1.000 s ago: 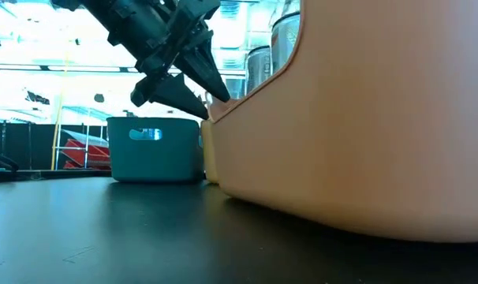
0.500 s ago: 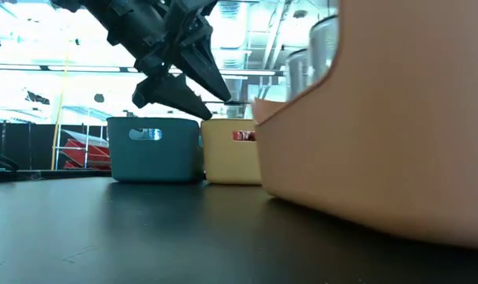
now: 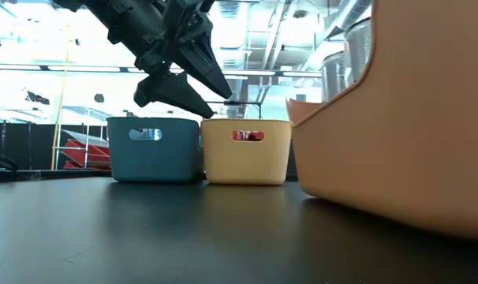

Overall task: Sort soda cans
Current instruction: Move the orange bin to the top right of the table

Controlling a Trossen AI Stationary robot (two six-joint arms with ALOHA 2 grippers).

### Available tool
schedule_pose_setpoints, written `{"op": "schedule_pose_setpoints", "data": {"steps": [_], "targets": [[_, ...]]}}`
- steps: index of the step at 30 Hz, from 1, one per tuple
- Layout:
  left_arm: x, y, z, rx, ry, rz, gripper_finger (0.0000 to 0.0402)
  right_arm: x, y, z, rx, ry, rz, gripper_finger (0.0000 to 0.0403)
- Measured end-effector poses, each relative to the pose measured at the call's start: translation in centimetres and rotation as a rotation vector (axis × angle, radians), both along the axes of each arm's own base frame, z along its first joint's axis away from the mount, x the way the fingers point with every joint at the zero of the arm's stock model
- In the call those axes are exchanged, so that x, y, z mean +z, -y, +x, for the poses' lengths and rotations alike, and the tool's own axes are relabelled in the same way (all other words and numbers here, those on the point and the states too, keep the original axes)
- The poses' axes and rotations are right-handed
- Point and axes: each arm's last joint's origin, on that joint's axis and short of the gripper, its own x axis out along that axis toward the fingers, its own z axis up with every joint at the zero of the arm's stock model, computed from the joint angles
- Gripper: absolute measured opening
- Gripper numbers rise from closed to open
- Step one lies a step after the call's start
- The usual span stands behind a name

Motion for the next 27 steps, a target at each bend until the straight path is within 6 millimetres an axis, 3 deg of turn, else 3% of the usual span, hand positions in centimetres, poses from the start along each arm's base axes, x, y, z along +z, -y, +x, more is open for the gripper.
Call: {"op": "schedule_pose_setpoints", "data": {"steps": [7,17,27], "targets": [[0.0,0.1,0.0,-0.014,-0.003,-0.011,0.0224,0.6,-0.7,-0.5,0.011,0.019,-0.005,0.0001],[0.0,0.7,-0.2,-0.016,0.005,-0.047,0.0224,4.9,-0.3,-1.1,0.046,0.031,-0.121,0.005],[0.0,2.0,-0.6,-0.037,0.009,-0.071,0.0224,4.7,-0.9,-1.5,0.068,0.044,-0.111,0.0065]]}}
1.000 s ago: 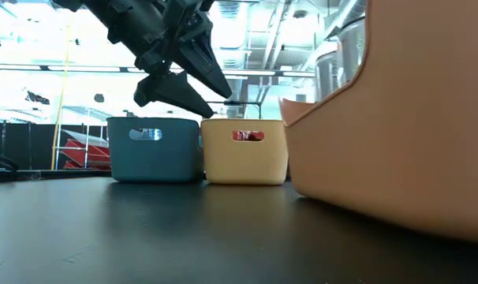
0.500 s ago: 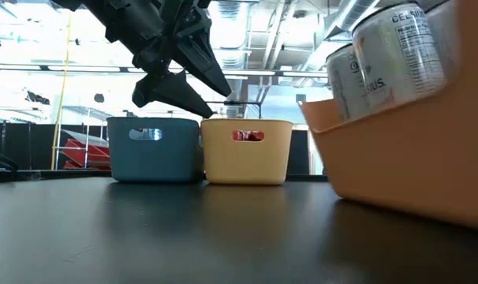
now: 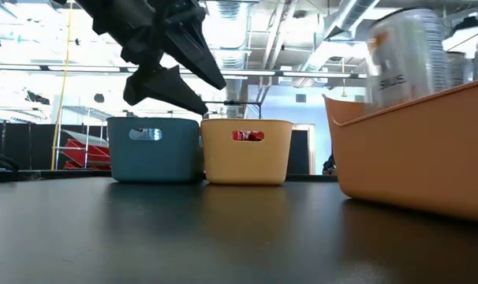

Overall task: Sort soda cans
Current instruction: Move the orange bin to the top right of the table

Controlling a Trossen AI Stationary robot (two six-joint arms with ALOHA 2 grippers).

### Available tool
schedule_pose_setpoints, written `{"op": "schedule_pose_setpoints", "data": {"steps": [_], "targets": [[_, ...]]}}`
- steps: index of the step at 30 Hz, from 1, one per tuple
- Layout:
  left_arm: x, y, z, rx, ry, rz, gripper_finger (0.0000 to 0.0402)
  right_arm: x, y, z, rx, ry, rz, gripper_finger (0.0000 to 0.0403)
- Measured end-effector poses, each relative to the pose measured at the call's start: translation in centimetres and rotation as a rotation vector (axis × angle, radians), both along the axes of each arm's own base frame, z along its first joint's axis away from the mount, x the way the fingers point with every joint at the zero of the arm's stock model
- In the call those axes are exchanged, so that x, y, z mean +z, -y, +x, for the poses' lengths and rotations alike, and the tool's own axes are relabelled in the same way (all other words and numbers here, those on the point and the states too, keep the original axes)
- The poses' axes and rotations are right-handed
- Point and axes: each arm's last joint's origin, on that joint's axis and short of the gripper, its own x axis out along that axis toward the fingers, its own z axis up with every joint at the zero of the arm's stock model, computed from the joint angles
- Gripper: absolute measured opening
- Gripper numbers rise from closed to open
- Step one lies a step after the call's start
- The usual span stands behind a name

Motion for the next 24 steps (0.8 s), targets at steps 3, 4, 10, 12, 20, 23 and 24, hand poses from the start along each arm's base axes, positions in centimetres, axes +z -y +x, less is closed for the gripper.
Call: {"op": "schedule_pose_setpoints", "data": {"steps": [3,4,10,12,20,23,24], "targets": [[0.0,0.5,-0.2,-0.009,0.002,-0.004,0.0224,0.0,-0.3,-0.3,0.011,0.005,0.001,0.0065],[0.0,0.6,-0.2,-0.01,0.003,-0.002,0.0224,0.0,-0.3,-0.3,0.012,-0.002,0.008,0.0065],[0.0,0.7,-0.3,0.002,0.008,-0.012,0.0224,0.0,-0.4,-0.3,0.012,-0.003,0.024,0.0065],[0.0,0.7,-0.3,0.003,0.008,-0.012,0.0224,0.0,-0.5,-0.4,0.015,-0.002,0.025,0.0065],[0.0,1.1,-0.5,-0.017,-0.002,-0.016,0.0224,1.9,-1.4,-0.8,0.081,0.055,0.047,0.0065],[-0.3,1.3,-0.8,-0.021,-0.044,-0.005,0.0224,3.5,-2.6,-1.0,0.209,0.1,0.073,0.0065],[-0.5,1.3,-1.0,-0.016,-0.065,-0.005,0.0224,4.0,-3.2,-1.0,0.286,0.126,0.074,0.0063]]}}
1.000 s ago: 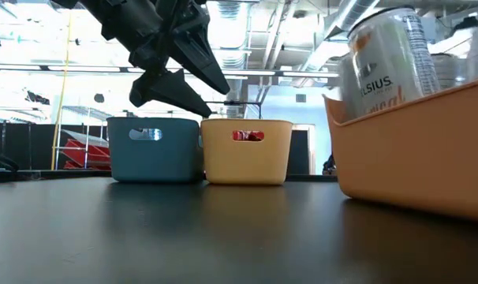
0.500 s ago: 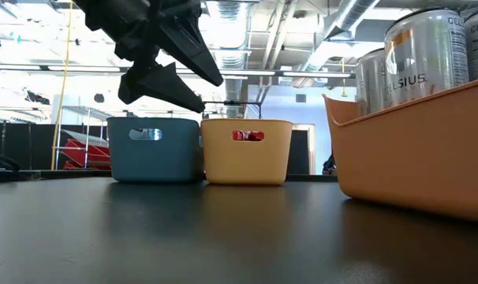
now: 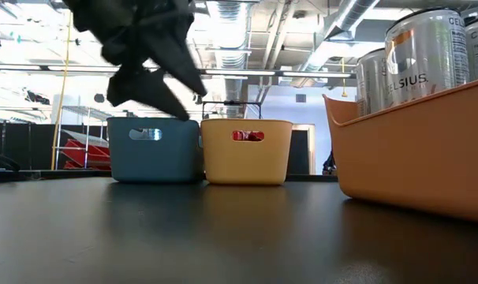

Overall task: Sort soda cans
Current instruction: Move the orange bin to the top right of the table

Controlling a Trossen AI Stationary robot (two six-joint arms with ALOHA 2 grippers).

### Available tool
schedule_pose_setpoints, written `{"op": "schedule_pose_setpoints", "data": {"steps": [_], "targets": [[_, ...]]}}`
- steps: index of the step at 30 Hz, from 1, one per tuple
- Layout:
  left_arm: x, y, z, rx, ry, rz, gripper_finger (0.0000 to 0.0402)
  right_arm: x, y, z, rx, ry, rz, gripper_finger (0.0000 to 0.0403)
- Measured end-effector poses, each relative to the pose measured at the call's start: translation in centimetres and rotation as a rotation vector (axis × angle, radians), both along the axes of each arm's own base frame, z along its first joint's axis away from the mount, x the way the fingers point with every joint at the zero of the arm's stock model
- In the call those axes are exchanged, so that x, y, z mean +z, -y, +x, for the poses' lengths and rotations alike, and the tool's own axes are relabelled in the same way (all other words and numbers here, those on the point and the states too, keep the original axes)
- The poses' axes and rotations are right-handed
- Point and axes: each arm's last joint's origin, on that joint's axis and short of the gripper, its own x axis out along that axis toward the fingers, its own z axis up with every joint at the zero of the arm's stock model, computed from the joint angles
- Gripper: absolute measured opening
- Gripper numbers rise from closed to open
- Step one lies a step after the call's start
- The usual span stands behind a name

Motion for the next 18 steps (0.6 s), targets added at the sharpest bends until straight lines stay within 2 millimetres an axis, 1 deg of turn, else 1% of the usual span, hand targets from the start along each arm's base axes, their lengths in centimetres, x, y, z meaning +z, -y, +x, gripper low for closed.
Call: {"op": "schedule_pose_setpoints", "data": {"steps": [3,5,7,10,14,18], "targets": [[-0.4,0.1,-0.6,0.006,-0.059,0.009,0.0224,1.0,-3.0,0.4,0.24,0.134,0.043,0.0048],[-0.6,0.3,-0.8,0.0,-0.084,0.02,0.0224,0.9,-4.9,1.1,0.335,0.203,0.067,0.003],[-0.7,0.4,-1.0,-0.006,-0.097,0.026,0.0224,0.2,-6.9,1.7,0.391,0.227,0.11,0.0011],[-0.7,0.6,-1.1,-0.014,-0.094,0.025,0.0224,-2.1,-9.5,2.5,0.408,0.194,0.164,0.0007],[-0.7,1.0,-1.2,-0.026,-0.094,0.025,0.0224,-5.7,-12.7,2.6,0.391,0.133,0.233,0.0003],[-0.7,1.3,-1.4,-0.047,-0.098,0.033,0.0224,-8.5,-15.0,2.6,0.362,0.076,0.251,0.0002]]}}
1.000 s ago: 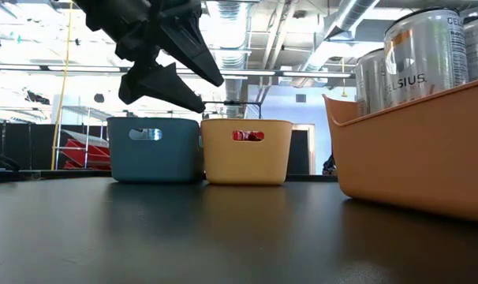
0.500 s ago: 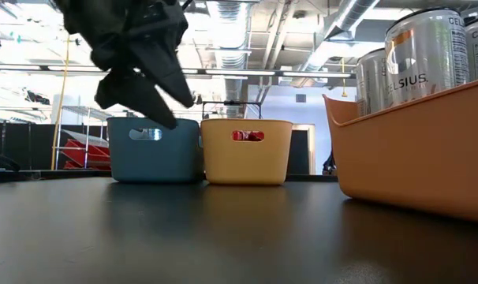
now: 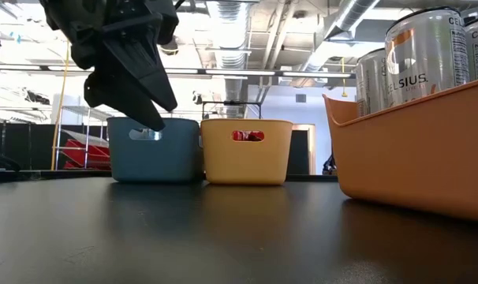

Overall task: Sort soda cans
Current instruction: Move the orange bin to the top right of the table

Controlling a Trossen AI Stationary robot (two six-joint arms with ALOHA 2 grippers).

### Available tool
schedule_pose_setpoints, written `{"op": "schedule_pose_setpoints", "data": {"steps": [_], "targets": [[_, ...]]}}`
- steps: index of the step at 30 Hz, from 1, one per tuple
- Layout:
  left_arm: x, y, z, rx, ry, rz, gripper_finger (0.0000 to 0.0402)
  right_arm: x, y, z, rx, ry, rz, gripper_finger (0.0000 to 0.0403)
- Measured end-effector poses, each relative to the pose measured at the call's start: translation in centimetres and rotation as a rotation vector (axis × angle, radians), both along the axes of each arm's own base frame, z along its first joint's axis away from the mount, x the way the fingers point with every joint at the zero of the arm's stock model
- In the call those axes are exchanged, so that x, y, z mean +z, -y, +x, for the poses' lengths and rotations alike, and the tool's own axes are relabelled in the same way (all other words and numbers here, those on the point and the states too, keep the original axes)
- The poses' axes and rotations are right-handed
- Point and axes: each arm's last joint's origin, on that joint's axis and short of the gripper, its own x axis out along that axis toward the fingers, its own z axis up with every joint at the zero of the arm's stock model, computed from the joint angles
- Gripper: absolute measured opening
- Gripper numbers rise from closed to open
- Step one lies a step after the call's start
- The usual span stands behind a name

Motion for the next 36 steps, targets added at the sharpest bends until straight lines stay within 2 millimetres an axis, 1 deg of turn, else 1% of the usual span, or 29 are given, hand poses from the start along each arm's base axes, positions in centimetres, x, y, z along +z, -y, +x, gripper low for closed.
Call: {"op": "schedule_pose_setpoints", "data": {"steps": [2,5,8,12,16,21,26,32,36], "targets": [[0.0,0.0,0.0,-0.007,-0.003,0.001,0.0224,-1.2,-0.8,0.1,-0.015,-0.044,-0.01,0.0001],[0.0,0.0,0.0,-0.008,-0.003,0.0,0.0224,-3.3,-1.3,0.3,-0.059,-0.105,-0.067,0.0001],[0.0,-0.1,0.0,-0.005,-0.002,-0.001,0.0224,-4.9,-1.1,0.7,-0.122,-0.153,-0.125,0.0001],[0.0,0.0,0.0,-0.001,-0.002,-0.008,0.0224,-6.2,0.0,1.2,-0.234,-0.198,-0.207,0.0],[0.0,0.0,0.0,-0.019,-0.013,-0.03,0.0224,-6.2,1.2,1.7,-0.318,-0.188,-0.265,0.0],[-0.1,0.1,0.0,-0.031,-0.02,-0.037,0.0224,-6.1,2.2,3.3,-0.331,-0.199,-0.293,0.0],[-0.2,0.1,-0.1,-0.06,-0.044,-0.044,0.0224,-6.2,3.8,5.0,-0.367,-0.22,-0.339,0.0],[-0.6,0.4,-0.8,-0.061,-0.113,-0.05,0.0224,-6.2,5.7,6.2,-0.438,-0.261,-0.415,0.0],[-0.2,0.5,-1.6,-0.048,-0.139,-0.056,0.0224,-6.3,6.6,6.6,-0.484,-0.281,-0.436,0.0]]}}
